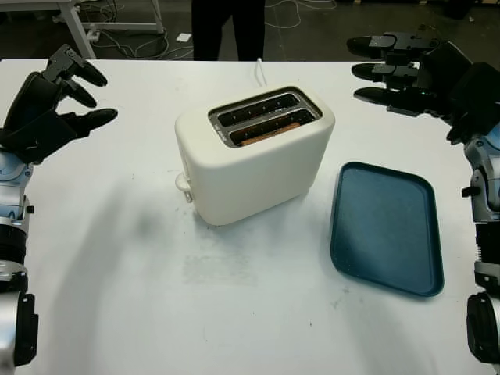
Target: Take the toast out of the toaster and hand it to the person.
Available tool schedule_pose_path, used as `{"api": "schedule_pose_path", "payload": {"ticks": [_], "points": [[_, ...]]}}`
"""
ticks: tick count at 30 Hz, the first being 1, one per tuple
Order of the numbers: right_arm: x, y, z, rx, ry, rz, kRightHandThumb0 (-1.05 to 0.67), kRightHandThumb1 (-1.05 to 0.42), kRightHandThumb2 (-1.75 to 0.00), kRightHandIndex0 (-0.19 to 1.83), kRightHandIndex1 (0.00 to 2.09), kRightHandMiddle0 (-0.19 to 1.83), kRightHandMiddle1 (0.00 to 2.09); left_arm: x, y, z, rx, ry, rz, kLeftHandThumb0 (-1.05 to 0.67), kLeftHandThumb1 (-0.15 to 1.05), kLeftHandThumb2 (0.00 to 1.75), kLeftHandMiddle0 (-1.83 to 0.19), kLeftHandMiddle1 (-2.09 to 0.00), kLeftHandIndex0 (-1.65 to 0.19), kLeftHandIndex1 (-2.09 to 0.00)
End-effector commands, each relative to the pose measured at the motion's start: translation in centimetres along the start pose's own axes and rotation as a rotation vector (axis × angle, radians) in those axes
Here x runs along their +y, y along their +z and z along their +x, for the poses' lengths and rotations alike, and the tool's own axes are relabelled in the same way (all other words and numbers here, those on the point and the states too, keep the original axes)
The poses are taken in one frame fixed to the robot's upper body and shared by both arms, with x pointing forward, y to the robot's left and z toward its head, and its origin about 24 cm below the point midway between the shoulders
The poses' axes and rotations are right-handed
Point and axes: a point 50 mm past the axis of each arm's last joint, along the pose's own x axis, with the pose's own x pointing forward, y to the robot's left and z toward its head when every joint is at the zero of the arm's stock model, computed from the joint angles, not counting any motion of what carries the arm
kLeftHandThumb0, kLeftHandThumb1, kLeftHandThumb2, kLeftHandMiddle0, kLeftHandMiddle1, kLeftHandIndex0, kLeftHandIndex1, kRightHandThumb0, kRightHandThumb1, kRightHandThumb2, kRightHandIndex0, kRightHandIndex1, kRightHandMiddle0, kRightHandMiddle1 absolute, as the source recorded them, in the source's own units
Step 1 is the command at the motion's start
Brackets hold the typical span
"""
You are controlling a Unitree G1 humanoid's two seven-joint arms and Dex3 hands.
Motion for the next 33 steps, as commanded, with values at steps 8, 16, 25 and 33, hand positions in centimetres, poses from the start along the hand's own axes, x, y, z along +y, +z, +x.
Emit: {"api": "schedule_pose_path", "payload": {"ticks": [8,16,25,33], "points": [[0.04,-0.13,-0.07,0.004,0.002,-0.002,-0.36,-0.92,-0.04,0.51,0.07,0.51,0.00,0.17,0.39,0.32,-0.021,0.001,0.000,-1.05,0.92,0.28,-0.16,-1.70,-0.04,-1.68],[0.05,-0.01,-0.02,0.007,0.002,0.001,-0.32,-0.92,-0.04,0.51,0.06,0.51,0.00,0.18,0.50,0.42,-0.021,-0.001,-0.009,-1.05,0.92,0.27,-0.17,-1.70,-0.05,-1.68],[0.03,-0.06,-0.07,0.014,0.005,-0.001,-0.34,-0.92,-0.04,0.51,0.06,0.51,0.00,0.18,0.44,0.43,-0.018,-0.003,-0.018,-1.05,0.92,0.26,-0.17,-1.69,-0.06,-1.66],[0.08,-0.02,-0.13,0.010,0.001,-0.003,-0.35,-0.92,-0.05,0.51,0.06,0.51,0.00,0.19,0.41,0.36,-0.021,-0.001,-0.012,-1.05,0.92,0.27,-0.16,-1.69,-0.05,-1.66]]}}
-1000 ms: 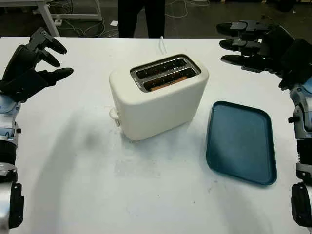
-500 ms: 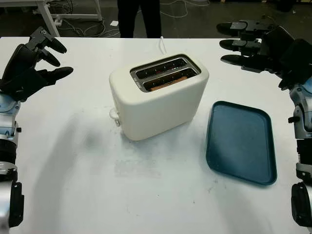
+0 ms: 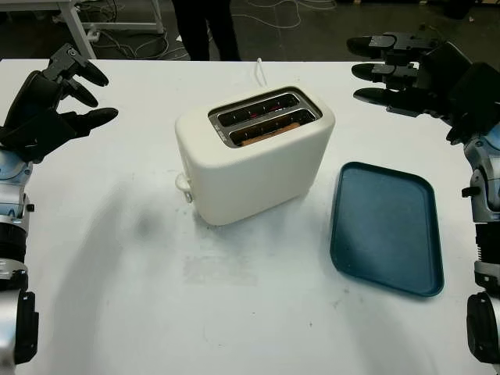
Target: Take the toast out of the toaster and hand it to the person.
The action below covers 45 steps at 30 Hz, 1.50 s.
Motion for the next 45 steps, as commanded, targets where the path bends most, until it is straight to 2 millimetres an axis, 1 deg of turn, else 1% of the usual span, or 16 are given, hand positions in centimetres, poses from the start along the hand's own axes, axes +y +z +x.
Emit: {"api": "schedule_pose_path", "payload": {"ticks": [1,14,28,33,45], "points": [[0.08,0.00,-0.14,0.008,0.000,-0.006,-0.35,-0.92,-0.05,0.51,0.06,0.51,0.00,0.14,0.30,0.20,-0.019,0.010,-0.006,-1.05,0.92,0.27,-0.16,-1.69,-0.05,-1.66],[0.08,0.15,-0.08,0.006,0.004,-0.013,-0.34,-0.92,-0.04,0.53,0.06,0.52,0.00,0.21,0.36,0.27,-0.014,0.016,0.000,-1.05,0.92,0.29,-0.16,-1.70,-0.03,-1.68],[-0.04,-0.05,-0.09,0.006,0.006,-0.008,-0.35,-0.92,-0.04,0.53,0.05,0.51,0.00,0.07,0.50,0.37,-0.008,0.017,-0.016,-1.05,0.92,0.25,-0.16,-1.71,-0.05,-1.69],[-0.01,0.04,-0.14,0.004,0.005,-0.003,-0.32,-0.92,-0.05,0.52,0.04,0.51,0.00,0.14,0.46,0.29,-0.006,0.018,-0.016,-1.05,0.92,0.26,-0.16,-1.71,-0.05,-1.68],[-0.07,-0.10,-0.15,0.007,0.006,0.005,-0.35,-0.92,-0.05,0.51,0.03,0.50,0.00,0.11,0.49,0.26,-0.013,0.016,-0.013,-1.05,0.92,0.26,-0.16,-1.70,-0.05,-1.67]]}}
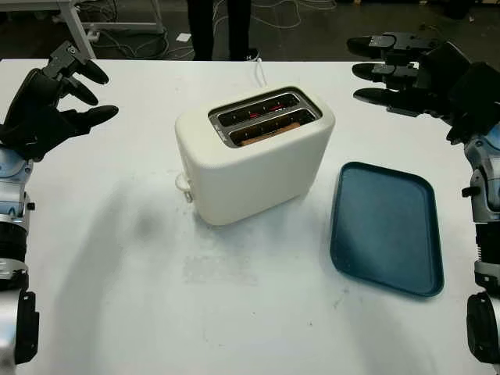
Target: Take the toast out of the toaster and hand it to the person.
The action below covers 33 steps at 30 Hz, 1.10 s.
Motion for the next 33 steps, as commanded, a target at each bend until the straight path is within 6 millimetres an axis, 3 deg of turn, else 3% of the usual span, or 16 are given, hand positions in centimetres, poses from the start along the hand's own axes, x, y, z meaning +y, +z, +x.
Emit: {"api": "schedule_pose_path", "payload": {"ticks": [1,33], "points": [[-0.06,-0.15,-0.15,0.006,0.006,0.013,-0.35,-0.92,-0.05,0.51,0.03,0.50,0.00,0.05,0.27,0.11,-0.016,0.010,-0.003,-1.05,0.92,0.27,-0.16,-1.70,-0.05,-1.67],[0.09,0.04,-0.03,0.001,0.006,-0.003,-0.35,-0.92,-0.03,0.54,0.03,0.51,0.00,0.05,0.26,0.13,-0.017,0.015,-0.006,-1.05,0.92,0.28,-0.17,-1.70,-0.05,-1.68]]}}
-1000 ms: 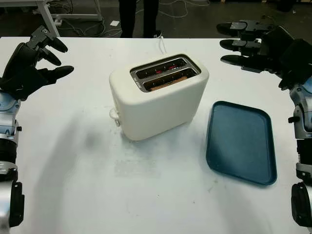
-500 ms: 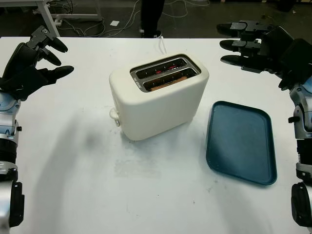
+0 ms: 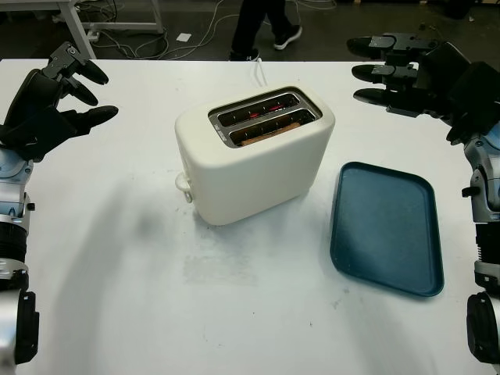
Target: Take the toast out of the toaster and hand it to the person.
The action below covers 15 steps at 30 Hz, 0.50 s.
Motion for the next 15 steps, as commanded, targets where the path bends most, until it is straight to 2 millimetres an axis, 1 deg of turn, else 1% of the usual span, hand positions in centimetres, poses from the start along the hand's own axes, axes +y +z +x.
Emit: {"api": "schedule_pose_path", "payload": {"ticks": [1,10,15], "points": [[0.06,0.09,-0.03,-0.007,0.005,-0.006,-0.35,-0.92,-0.03,0.54,0.03,0.51,0.00,0.07,0.31,0.18,-0.017,0.012,-0.013,-1.05,0.92,0.28,-0.16,-1.70,-0.05,-1.67],[0.07,-0.01,-0.07,-0.002,0.006,-0.001,-0.33,-0.92,-0.03,0.54,0.03,0.52,0.01,0.02,0.21,0.20,-0.016,0.009,-0.013,-1.05,0.92,0.26,-0.17,-1.70,-0.06,-1.67],[0.09,-0.02,-0.13,0.001,0.001,0.007,-0.37,-0.92,-0.02,0.55,0.03,0.52,0.01,-0.03,0.20,0.08,-0.022,0.012,-0.001,-1.05,0.92,0.27,-0.16,-1.69,-0.06,-1.66]]}}
